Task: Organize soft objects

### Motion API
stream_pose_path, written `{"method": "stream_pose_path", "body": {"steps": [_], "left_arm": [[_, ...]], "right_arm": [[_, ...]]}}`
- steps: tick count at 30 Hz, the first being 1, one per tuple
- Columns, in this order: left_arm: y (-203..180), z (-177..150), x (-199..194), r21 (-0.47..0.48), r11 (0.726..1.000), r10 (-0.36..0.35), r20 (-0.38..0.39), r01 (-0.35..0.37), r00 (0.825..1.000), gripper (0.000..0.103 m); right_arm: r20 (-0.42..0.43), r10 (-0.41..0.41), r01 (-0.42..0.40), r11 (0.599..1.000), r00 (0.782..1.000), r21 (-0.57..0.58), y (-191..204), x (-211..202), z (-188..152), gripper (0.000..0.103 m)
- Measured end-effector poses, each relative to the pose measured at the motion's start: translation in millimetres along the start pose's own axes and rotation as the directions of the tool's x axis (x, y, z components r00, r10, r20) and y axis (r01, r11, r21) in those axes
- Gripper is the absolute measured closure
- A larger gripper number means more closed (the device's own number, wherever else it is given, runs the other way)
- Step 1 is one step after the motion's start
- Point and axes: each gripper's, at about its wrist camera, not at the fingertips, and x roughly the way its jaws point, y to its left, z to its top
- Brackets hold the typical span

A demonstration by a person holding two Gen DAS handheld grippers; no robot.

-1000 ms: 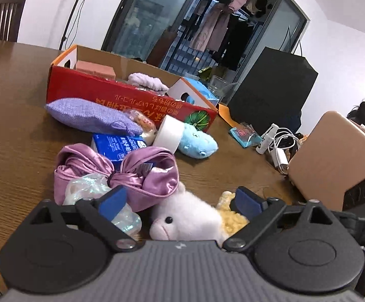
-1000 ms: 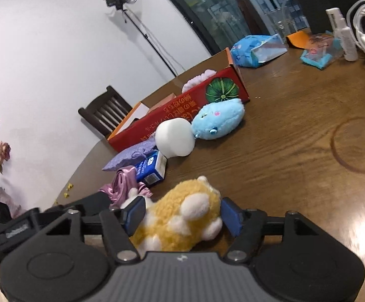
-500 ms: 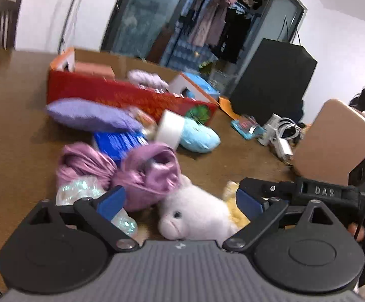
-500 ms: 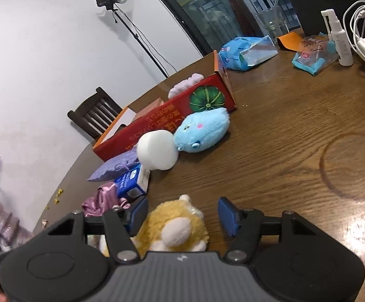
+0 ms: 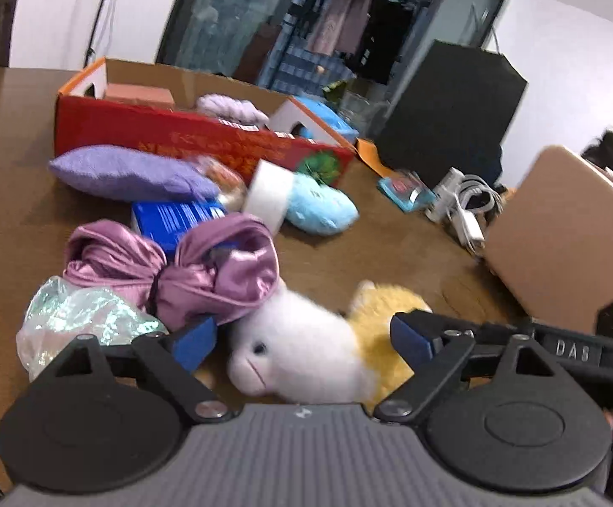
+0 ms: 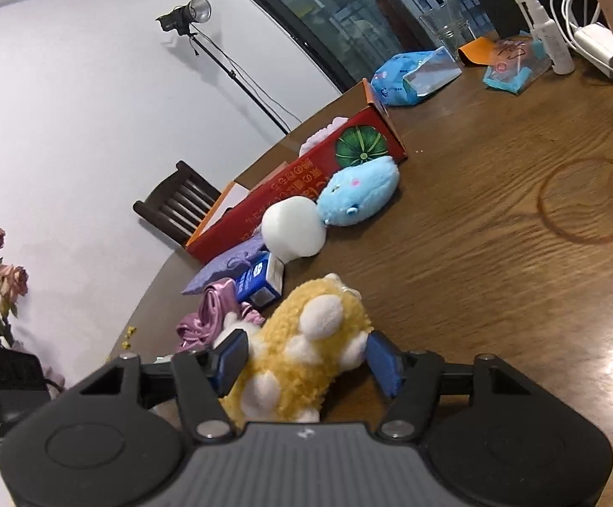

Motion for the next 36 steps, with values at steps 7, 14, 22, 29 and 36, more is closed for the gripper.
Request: {"method": "stream_pose_path", "body": {"steps": [7,14,22,29,36], "left_arm": [[12,11,8,-0.036,0.999,0.017,0.051,-0.015,0.999,0.005],[10,6,19,-0.072,0.997,-0.036,-0.036,0.033,0.999,0.027],[1,14,2,-0.110,0.989,-0.103,0.004,0.103,0.995,0.028],[-19,80,4,-0.139,0.934,-0.319,0.082,0.328,0.944,0.046],[15,106,32,-0.104,0.981,-0.148,0.120,0.161,0.982,0.028]], "right_arm": [[0.033,-0.006,0.005,1.000,0.999,0.026,0,-6,10,0.043],[0.009,-0.001,0.000,0.999,1.000,0.035,7,10,3,0.043],[0.022,-0.008,0.007,1.000,1.000,0.024,6,5,6,0.052],[0.047,0.215,-0.211,0.975,0.976,-0.072,36,5,62,0.087],[0.075,0.075,-0.057,0.974,0.994,-0.220,49,58,110,0.081]]}}
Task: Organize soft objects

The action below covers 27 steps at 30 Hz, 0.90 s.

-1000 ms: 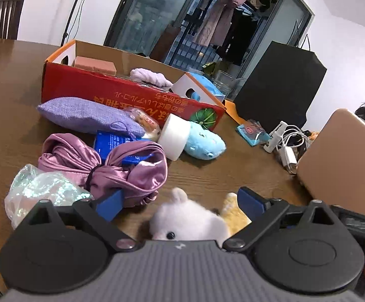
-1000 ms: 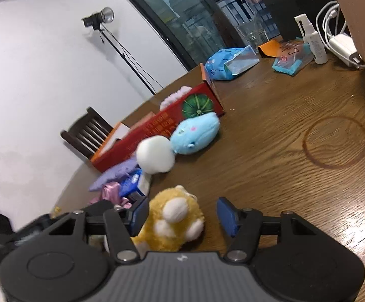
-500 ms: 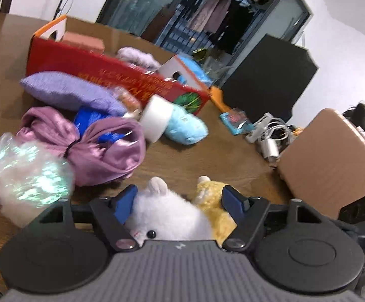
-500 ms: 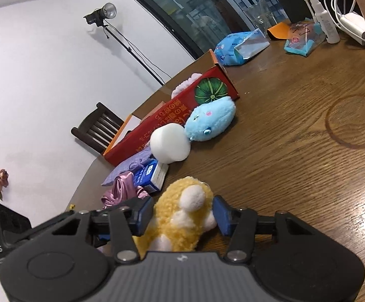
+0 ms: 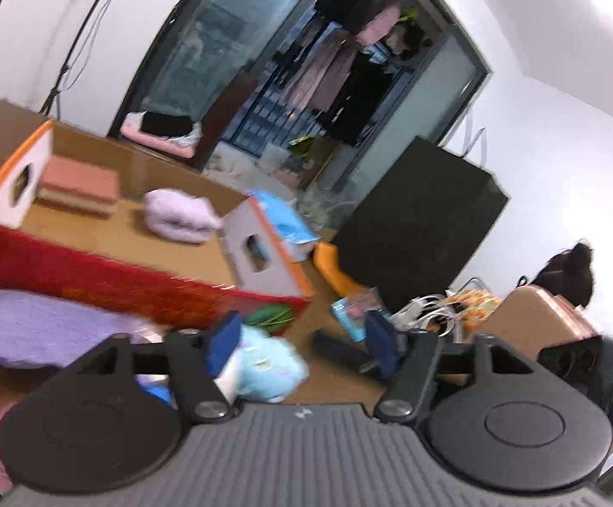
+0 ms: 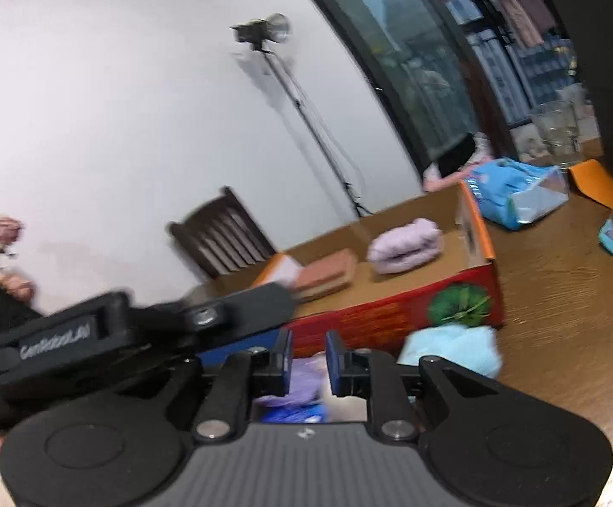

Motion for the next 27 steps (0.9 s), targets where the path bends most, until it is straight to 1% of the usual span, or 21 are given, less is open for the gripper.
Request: {"method": "stream_pose_path", "body": {"steps": [1,2,3,5,7,8,9,11,12,13,14,15,17,19,20,22,23,24,25,26,27], "left_arm": [[6,-3,-1,0.005,1.000,0.005,-0.015,-0.005,1.000,0.025],[11,-7,-1,0.008,1.000,0.011,-0.035,-0.011,0.999,0.019],[13,-13,1,0.007,1.000,0.026,-0.073,-0.026,0.997,0.016],[12,-24,5,0.029,0.999,0.020,-0.116,-0.016,0.993,0.015],[10,-31,8,0.055,0.998,0.031,-0.141,-0.024,0.989,0.014],[6,-32,9,0.073,0.996,0.054,-0.150,-0.044,0.987,0.014],[4,-30,4,0.085,0.995,0.055,-0.151,-0.043,0.987,0.014],[2,-28,-18,0.093,0.995,0.041,-0.117,-0.030,0.992,0.014],[0,-28,-30,0.111,0.994,0.030,-0.098,-0.019,0.995,0.013],[-2,-30,-43,0.138,0.990,0.021,-0.084,-0.009,0.996,0.012],[-3,-35,-55,0.165,0.986,0.020,-0.081,-0.006,0.997,0.009],[-3,-41,-65,0.183,0.983,0.027,-0.086,-0.011,0.996,0.009],[-4,-53,-74,0.206,0.978,0.055,-0.113,-0.031,0.992,0.009],[-2,-72,-78,0.216,0.974,0.095,-0.144,-0.063,0.985,0.009],[0,-80,-78,0.205,0.975,0.116,-0.156,-0.083,0.981,0.009],[9,-95,-78,0.155,0.983,0.125,-0.174,-0.098,0.977,0.016],[13,-100,-75,0.132,0.985,0.132,-0.175,-0.110,0.976,0.029],[17,-105,-72,0.104,0.987,0.138,-0.181,-0.121,0.974,0.046],[21,-108,-68,0.074,0.990,0.134,-0.196,-0.121,0.971,0.054],[23,-110,-66,0.042,0.992,0.128,-0.209,-0.121,0.970,0.058],[23,-110,-67,0.023,0.993,0.114,-0.209,-0.112,0.971,0.058]], "right_arm": [[0.004,-0.017,0.017,1.000,1.000,-0.003,-5,-2,2,0.078],[0.008,-0.033,0.033,0.999,0.999,-0.005,-10,-6,3,0.069],[0.004,-0.048,0.048,0.999,0.999,-0.007,-15,-10,5,0.056],[-0.011,-0.083,0.083,0.996,0.996,-0.023,-24,-23,5,0.044],[-0.028,-0.139,0.138,0.990,0.990,-0.035,-35,-33,3,0.041],[-0.045,-0.154,0.153,0.988,0.987,-0.029,-37,-37,2,0.041],[-0.059,-0.144,0.142,0.989,0.988,-0.033,-38,-41,-1,0.041],[-0.099,-0.072,0.069,0.997,0.992,-0.037,-35,-52,-14,0.041],[-0.115,0.000,-0.003,1.000,0.993,-0.028,-33,-58,-25,0.039],[-0.130,0.063,-0.067,0.997,0.990,-0.024,-30,-62,-36,0.039],[-0.147,0.117,-0.123,0.992,0.982,-0.027,-30,-64,-45,0.035],[-0.160,0.152,-0.159,0.987,0.975,-0.032,-28,-61,-54,0.031],[-0.192,0.176,-0.188,0.981,0.965,-0.042,-21,-51,-68,0.030],[-0.199,0.223,-0.236,0.971,0.954,-0.044,-16,-36,-74,0.031],[-0.197,0.231,-0.242,0.970,0.953,-0.036,-15,-27,-75,0.032],[-0.199,0.222,-0.228,0.974,0.954,-0.005,-13,-8,-74,0.038],[-0.210,0.218,-0.220,0.975,0.953,0.015,-14,-1,-75,0.049],[-0.220,0.208,-0.203,0.978,0.953,0.045,-14,5,-76,0.055],[-0.221,0.206,-0.196,0.978,0.953,0.070,-15,7,-77,0.055],[-0.224,0.204,-0.189,0.978,0.953,0.088,-15,7,-78,0.056],[-0.231,0.193,-0.175,0.980,0.954,0.098,-15,3,-78,0.057]]}}
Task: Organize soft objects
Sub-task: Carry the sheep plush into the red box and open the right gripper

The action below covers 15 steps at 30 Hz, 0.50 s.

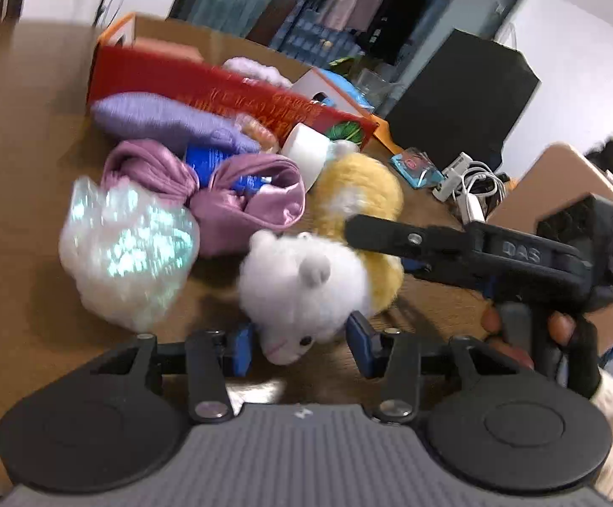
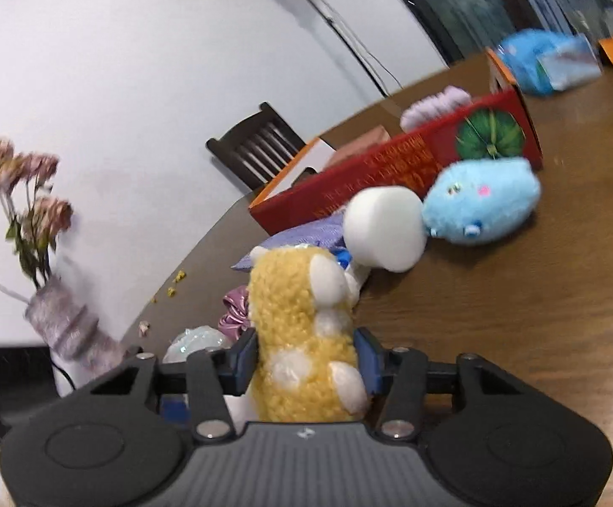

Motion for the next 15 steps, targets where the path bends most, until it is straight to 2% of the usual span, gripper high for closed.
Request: {"method": "stream_pose_path", "body": {"steps": [2,4,5,6,8,10,13,15], "left_arm": [[-7,-1,-6,-0.003,0.998,-0.065,-0.014,0.065,0.998,0.058],[-14,-5,-15,0.010,0.991,-0.131,-0.031,0.131,0.991,0.057],[-15,-6,-19,0.013,0.989,-0.145,-0.028,0.145,0.989,0.050],[-16,-9,-22,0.014,0.990,-0.139,-0.016,0.140,0.990,0.034],[-15,-10,-22,0.016,0.993,-0.121,0.010,0.121,0.993,0.025],[-15,-11,-16,0.002,0.995,-0.103,0.009,0.103,0.995,0.025],[-18,-14,-12,-0.013,0.997,-0.071,0.001,0.071,0.997,0.025],[-17,-17,-10,-0.017,0.996,-0.082,-0.002,0.082,0.997,0.026]], "right_arm": [[-0.028,-0.041,0.043,0.998,0.999,0.046,2,-16,-3,0.058],[-0.054,-0.041,0.047,0.991,0.998,0.122,0,-37,-6,0.057],[-0.056,-0.039,0.048,0.987,0.998,0.154,-2,-47,-8,0.052],[-0.050,-0.060,0.068,0.983,0.997,0.173,-3,-56,-11,0.044],[-0.033,-0.166,0.170,0.973,0.985,0.155,-3,-66,-19,0.027],[-0.019,-0.199,0.199,0.966,0.980,0.164,-5,-68,-28,0.027],[0.000,-0.162,0.159,0.971,0.987,0.176,-3,-70,-42,0.030],[0.013,-0.142,0.138,0.978,0.990,0.158,1,-72,-49,0.034]]}}
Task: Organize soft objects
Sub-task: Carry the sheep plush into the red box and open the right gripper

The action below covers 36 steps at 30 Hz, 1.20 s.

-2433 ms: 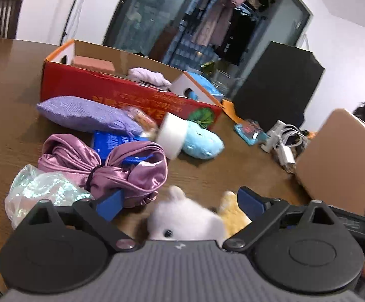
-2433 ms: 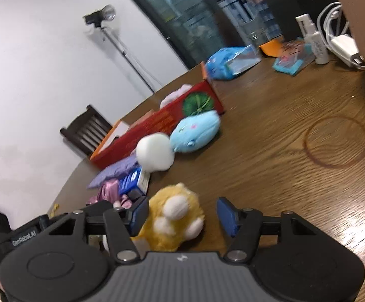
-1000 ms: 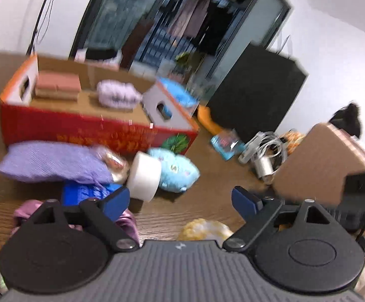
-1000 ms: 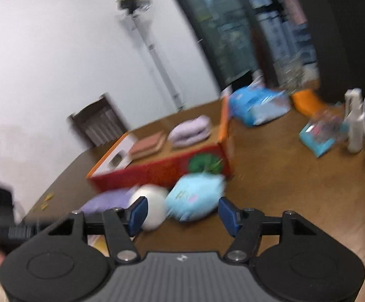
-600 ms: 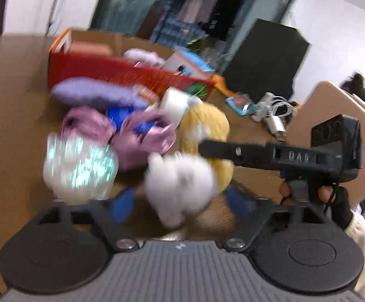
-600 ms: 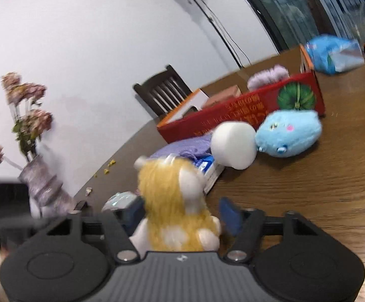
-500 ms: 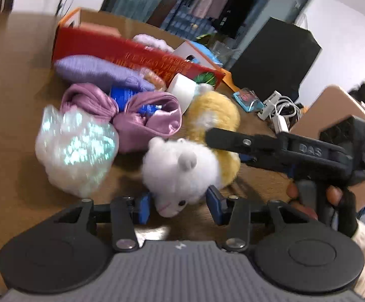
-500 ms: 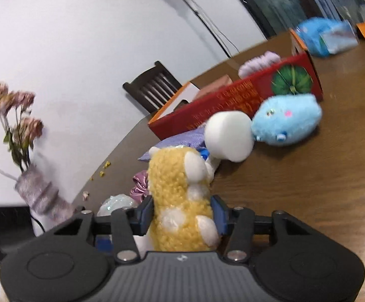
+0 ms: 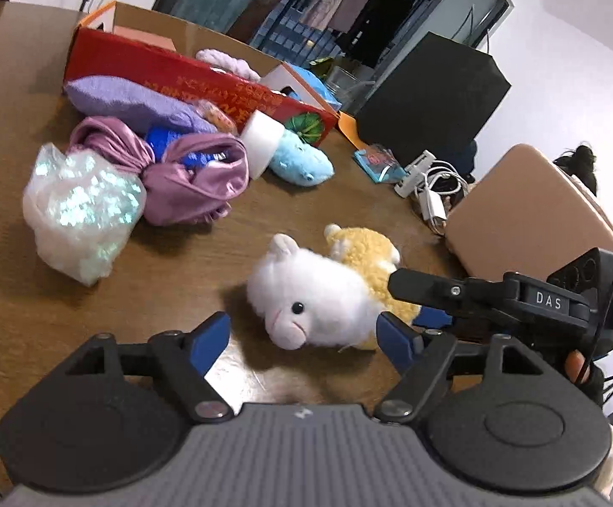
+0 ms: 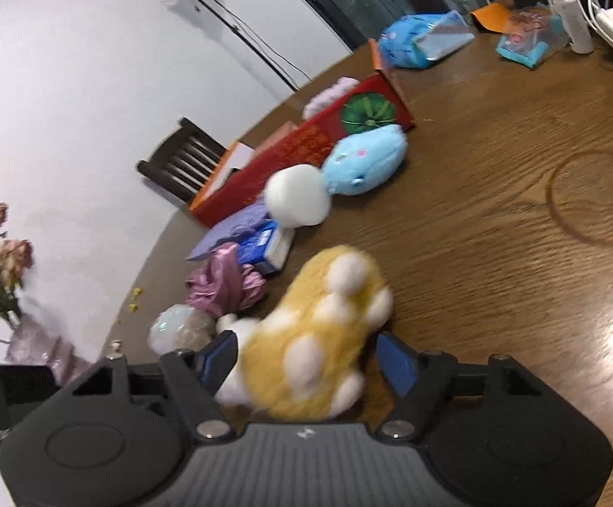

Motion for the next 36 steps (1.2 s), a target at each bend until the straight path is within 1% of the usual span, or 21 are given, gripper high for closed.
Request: {"method": "stream_pose_path", "body": {"steps": [1,2,3,5,6,7,8,10,13,16,20,21,25,28,29,30,31,33,35,36], "left_arm": [[2,0,1,-0.008,1.000,0.001,0.006,-0.001,1.000,0.027],[3,1,2,-0.014,1.000,0.006,0.018,-0.005,1.000,0.028],[3,2,3,-0.020,1.000,0.008,0.033,-0.007,0.999,0.028],[3,8,6,-0.017,1.000,-0.007,0.058,0.008,0.998,0.029],[4,10,8,-0.011,1.000,-0.020,0.068,0.021,0.997,0.036],[4,14,14,-0.005,1.000,-0.029,0.060,0.029,0.998,0.043],[3,17,19,-0.003,1.000,-0.014,0.053,0.014,0.999,0.044],[-1,20,25,0.023,1.000,-0.003,0.063,0.002,0.998,0.045],[0,28,24,0.015,0.999,-0.048,0.063,0.047,0.997,0.045],[-3,41,21,0.027,0.997,-0.073,0.079,0.071,0.994,0.045],[-14,69,20,0.078,0.995,-0.073,0.122,0.063,0.990,0.045],[-15,77,21,0.086,0.994,-0.073,0.132,0.062,0.989,0.045],[-17,129,32,0.086,0.995,-0.061,0.177,0.046,0.982,0.045],[-4,174,46,0.042,0.998,-0.063,0.208,0.055,0.976,0.045],[2,190,55,0.023,0.998,-0.060,0.199,0.056,0.978,0.045],[12,206,65,-0.024,0.998,-0.050,0.185,0.056,0.981,0.045],[23,221,76,-0.065,0.996,-0.049,0.163,0.060,0.985,0.045],[46,251,103,-0.136,0.989,-0.046,0.110,0.061,0.993,0.045],[64,269,129,-0.175,0.983,-0.042,0.067,0.054,0.997,0.045],[74,277,143,-0.201,0.979,-0.035,0.039,0.042,0.999,0.046]], "right_arm": [[0.004,0.005,-0.005,1.000,1.000,0.005,-1,1,-1,0.037],[0.010,-0.008,0.008,1.000,1.000,0.019,-1,5,0,0.043],[0.014,-0.016,0.016,0.999,1.000,0.033,-4,8,0,0.046],[0.030,-0.004,0.003,0.998,1.000,0.056,-7,11,4,0.047],[0.035,-0.008,0.006,0.999,0.999,0.051,-6,13,5,0.047],[0.033,-0.006,0.005,0.999,0.999,0.042,-6,14,5,0.048],[0.028,-0.004,0.003,0.999,1.000,0.039,-5,16,6,0.049],[0.017,-0.013,0.013,1.000,1.000,0.024,-3,18,9,0.049],[0.027,-0.017,0.016,0.999,1.000,0.034,-3,14,16,0.050],[0.048,0.011,-0.013,0.999,0.999,0.051,-6,9,27,0.050],[0.108,0.042,-0.044,0.999,0.993,0.016,1,6,46,0.050],[0.121,0.043,-0.043,0.999,0.992,0.001,5,7,54,0.050],[0.172,0.035,-0.015,0.993,0.985,-0.118,29,15,105,0.050],[0.179,0.034,-0.002,0.984,0.983,-0.177,40,37,153,0.050],[0.175,0.024,0.009,0.982,0.984,-0.188,42,47,167,0.050],[0.163,0.013,0.020,0.980,0.986,-0.197,44,58,183,0.050],[0.136,-0.001,0.030,0.977,0.991,-0.213,45,72,201,0.050],[0.105,-0.048,0.069,0.976,0.993,-0.206,42,101,234,0.050],[0.056,-0.094,0.104,0.972,0.994,-0.210,40,131,259,0.050],[0.029,-0.130,0.134,0.969,0.991,-0.209,36,148,274,0.050]]}}
